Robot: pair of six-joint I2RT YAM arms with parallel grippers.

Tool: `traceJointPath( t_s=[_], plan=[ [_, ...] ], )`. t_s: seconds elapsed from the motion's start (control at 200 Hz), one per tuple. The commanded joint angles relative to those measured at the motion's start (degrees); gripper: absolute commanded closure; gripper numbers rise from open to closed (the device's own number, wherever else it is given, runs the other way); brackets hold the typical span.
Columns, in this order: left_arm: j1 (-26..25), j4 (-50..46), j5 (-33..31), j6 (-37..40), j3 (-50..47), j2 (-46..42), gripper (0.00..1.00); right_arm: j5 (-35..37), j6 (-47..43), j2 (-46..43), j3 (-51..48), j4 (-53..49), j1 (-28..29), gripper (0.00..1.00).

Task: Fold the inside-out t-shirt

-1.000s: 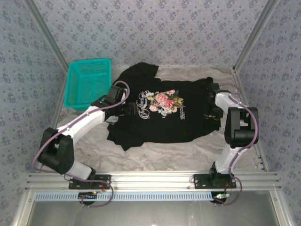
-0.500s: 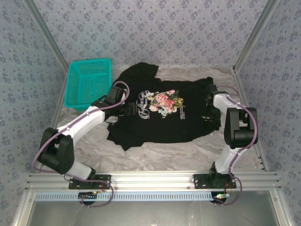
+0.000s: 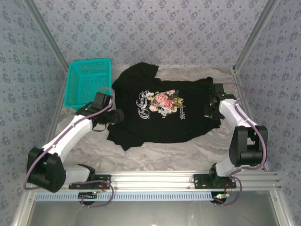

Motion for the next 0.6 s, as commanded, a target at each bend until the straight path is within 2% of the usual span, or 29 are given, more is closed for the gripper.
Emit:
traceJointPath(
  t_s=[0.0, 0.085, 0.185, 0.31, 0.405, 0.595],
  plan=[
    [5.6, -6.12, 2.55, -2.92, -4.93, -3.63, 0.29, -1.78, 0.48, -1.35, -1.0, -1.1, 0.31, 0.95],
    [9.13, -3.68, 6.21, -4.35, -7.94, -3.11, 0.29, -2.16, 0.08, -1.3, -0.83, -0.98, 0.65, 0.95],
    [10.55, 2.69, 9.28, -5.29, -9.44, 0.92, 0.29, -2.78, -0.21, -1.5, -0.56, -0.98, 0.98, 0.95],
    [12.38, 11.61, 16.95, -6.39, -11.29, 6.13, 0.28, -3.12, -0.41, -1.8, -0.39, -0.98, 1.2, 0.95],
    [12.49, 15.47, 18.94, -6.08, -11.9, 7.93, 0.27, -3.47, -0.49, -1.74, -0.5, -0.81, 1.36, 0.95],
    [13.46, 19.54, 17.81, -5.12, -12.91, 9.72, 0.27, -3.19, -0.67, -1.54, -0.23, -1.04, 1.68, 0.95]
  ],
)
